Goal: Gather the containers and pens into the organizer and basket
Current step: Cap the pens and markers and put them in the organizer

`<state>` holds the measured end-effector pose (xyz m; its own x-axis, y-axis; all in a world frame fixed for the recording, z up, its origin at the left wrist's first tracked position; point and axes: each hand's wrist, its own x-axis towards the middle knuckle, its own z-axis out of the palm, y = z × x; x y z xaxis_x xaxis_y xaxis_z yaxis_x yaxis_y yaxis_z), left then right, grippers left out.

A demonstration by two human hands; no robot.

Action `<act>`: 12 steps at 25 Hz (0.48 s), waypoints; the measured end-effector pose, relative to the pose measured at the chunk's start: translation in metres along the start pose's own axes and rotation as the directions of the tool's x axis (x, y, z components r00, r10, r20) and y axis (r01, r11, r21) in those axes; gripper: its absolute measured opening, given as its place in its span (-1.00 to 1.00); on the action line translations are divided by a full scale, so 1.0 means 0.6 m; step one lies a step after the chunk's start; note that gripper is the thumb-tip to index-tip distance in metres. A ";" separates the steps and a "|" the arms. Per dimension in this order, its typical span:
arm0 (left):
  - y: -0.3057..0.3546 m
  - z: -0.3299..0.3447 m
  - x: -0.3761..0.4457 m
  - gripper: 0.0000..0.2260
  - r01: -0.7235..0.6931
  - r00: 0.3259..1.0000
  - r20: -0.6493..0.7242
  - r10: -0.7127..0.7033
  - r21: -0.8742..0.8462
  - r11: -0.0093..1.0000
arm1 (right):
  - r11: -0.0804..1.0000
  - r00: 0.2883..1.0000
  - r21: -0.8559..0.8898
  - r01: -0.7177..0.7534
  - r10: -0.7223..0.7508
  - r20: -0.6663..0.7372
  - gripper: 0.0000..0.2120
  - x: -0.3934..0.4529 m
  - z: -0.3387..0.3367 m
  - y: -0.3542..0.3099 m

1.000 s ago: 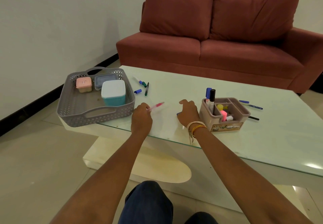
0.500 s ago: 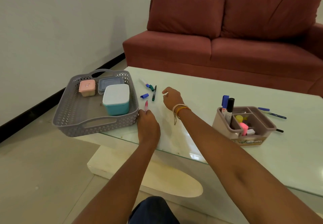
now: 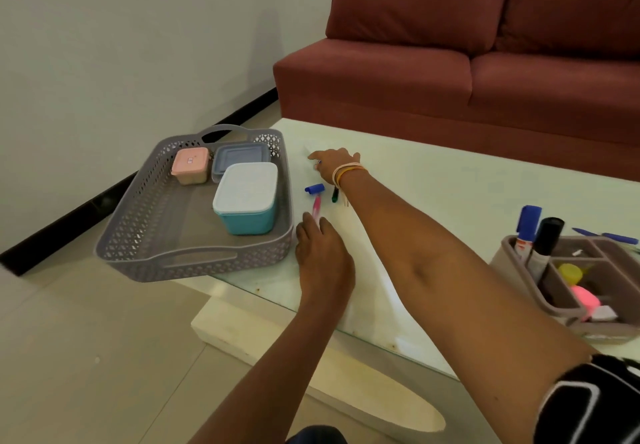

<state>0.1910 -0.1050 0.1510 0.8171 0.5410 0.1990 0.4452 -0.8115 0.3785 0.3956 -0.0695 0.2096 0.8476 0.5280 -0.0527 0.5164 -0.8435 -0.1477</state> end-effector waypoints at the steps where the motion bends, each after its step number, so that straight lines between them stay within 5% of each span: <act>1: 0.002 0.001 0.004 -0.43 -0.002 1.000 0.010 0.002 -0.015 1.000 | 0.999 1.000 -0.034 -0.008 0.009 0.005 -0.62 0.005 0.006 0.001; 5: 0.005 -0.004 0.007 -0.38 0.004 0.999 0.040 0.000 -0.100 0.995 | 0.998 0.983 -0.062 -0.031 0.019 -0.184 -0.69 0.003 0.010 0.001; 8: 0.008 -0.014 0.004 -0.42 0.003 1.000 0.006 -0.002 -0.165 0.986 | 0.952 0.906 0.307 -0.004 0.134 -0.402 -0.77 -0.029 0.000 0.007; 10: 0.012 -0.022 0.002 -0.46 0.001 0.999 -0.036 -0.009 -0.204 0.979 | 0.829 0.906 0.554 0.076 0.175 -0.385 -0.78 -0.062 -0.002 0.008; 12: 0.016 -0.028 0.001 -0.58 -0.046 0.995 -0.098 0.023 -0.233 0.971 | 0.801 0.939 0.587 0.118 0.102 -0.327 -0.79 -0.096 0.006 0.009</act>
<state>0.1895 -0.1088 0.1701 0.7874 0.5410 0.2954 0.3096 -0.7615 0.5695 0.3493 -0.1040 0.2085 0.8888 0.3781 0.2589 0.4417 -0.5562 -0.7039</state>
